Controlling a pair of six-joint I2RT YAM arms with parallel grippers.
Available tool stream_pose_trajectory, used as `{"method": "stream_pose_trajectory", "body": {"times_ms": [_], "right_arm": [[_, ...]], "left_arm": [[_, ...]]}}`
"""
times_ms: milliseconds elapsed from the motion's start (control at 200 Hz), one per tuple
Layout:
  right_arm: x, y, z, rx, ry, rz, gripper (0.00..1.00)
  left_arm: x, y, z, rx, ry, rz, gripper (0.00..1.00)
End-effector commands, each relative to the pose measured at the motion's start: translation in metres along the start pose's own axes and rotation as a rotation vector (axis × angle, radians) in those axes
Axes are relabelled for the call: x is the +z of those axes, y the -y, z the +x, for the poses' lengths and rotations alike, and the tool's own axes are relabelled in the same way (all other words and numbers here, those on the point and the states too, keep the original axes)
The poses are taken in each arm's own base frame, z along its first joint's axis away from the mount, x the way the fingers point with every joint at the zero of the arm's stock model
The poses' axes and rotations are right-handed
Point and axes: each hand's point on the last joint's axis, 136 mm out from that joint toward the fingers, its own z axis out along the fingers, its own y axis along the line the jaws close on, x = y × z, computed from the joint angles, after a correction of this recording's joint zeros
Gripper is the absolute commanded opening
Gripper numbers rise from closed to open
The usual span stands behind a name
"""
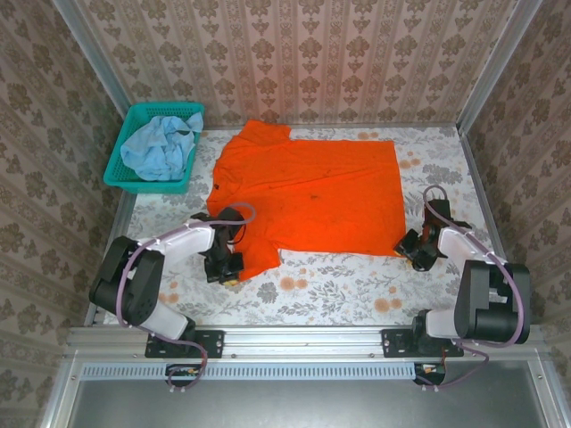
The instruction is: Fold and stack the t-shirts
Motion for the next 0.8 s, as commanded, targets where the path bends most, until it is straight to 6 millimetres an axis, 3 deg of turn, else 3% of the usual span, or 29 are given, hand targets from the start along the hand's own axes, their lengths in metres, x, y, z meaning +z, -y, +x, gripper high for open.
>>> {"method": "stream_pose_trajectory", "body": {"times_ms": [0, 315, 625, 795], "right_arm": [[0.001, 0.007, -0.002, 0.019, -0.003, 0.043, 0.36], [0.011, 0.003, -0.014, 0.008, -0.015, 0.055, 0.26], [0.01, -0.001, -0.02, -0.02, -0.013, 0.056, 0.0], [0.008, 0.004, -0.013, -0.015, -0.023, 0.068, 0.0]], "left_arm": [[0.007, 0.0, -0.006, 0.022, 0.005, -0.013, 0.0], [0.003, -0.002, -0.002, 0.04, -0.005, -0.023, 0.0], [-0.004, -0.01, 0.011, 0.067, -0.034, -0.052, 0.0], [-0.007, -0.012, 0.019, 0.07, -0.033, -0.057, 0.0]]}}
